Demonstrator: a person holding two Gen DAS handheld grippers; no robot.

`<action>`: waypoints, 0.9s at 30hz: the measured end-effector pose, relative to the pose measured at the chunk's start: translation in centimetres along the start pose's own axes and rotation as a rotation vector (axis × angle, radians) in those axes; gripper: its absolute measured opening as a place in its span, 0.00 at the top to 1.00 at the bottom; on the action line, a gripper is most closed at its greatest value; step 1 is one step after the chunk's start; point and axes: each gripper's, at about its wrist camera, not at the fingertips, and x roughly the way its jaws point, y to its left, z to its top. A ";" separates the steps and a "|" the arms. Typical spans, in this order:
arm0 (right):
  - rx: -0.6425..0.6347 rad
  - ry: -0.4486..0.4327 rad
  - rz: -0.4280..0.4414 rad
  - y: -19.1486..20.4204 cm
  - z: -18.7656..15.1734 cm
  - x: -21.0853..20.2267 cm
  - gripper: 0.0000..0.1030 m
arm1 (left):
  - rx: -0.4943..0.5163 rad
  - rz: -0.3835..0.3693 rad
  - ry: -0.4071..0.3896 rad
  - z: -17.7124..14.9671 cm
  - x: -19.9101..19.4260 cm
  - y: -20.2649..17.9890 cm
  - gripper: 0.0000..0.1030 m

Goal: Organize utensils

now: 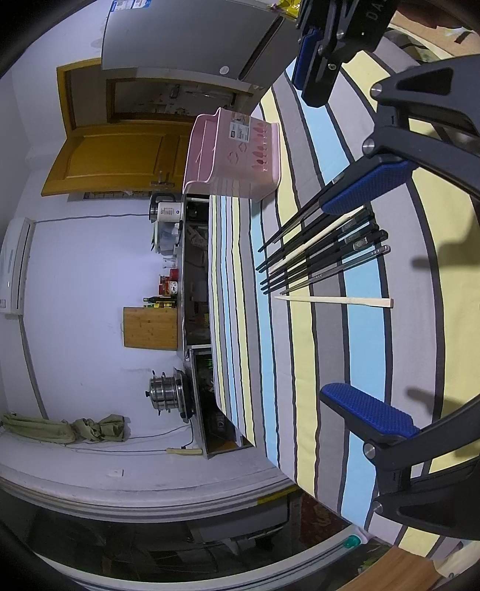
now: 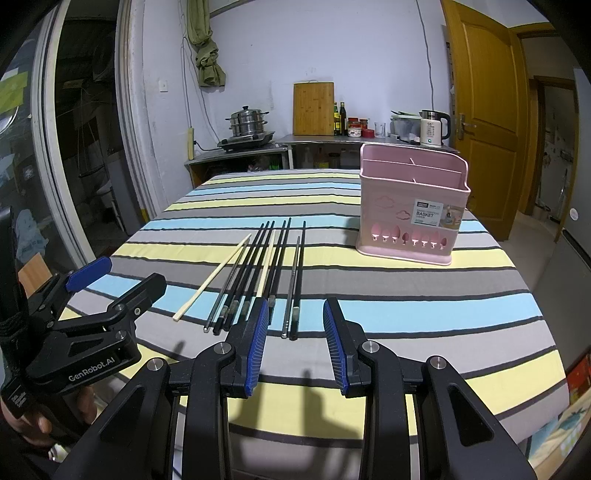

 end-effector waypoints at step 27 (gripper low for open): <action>0.000 0.001 0.001 0.0 0.1 -0.1 0.69 | 0.008 -0.008 0.006 -0.2 0.1 -0.2 0.09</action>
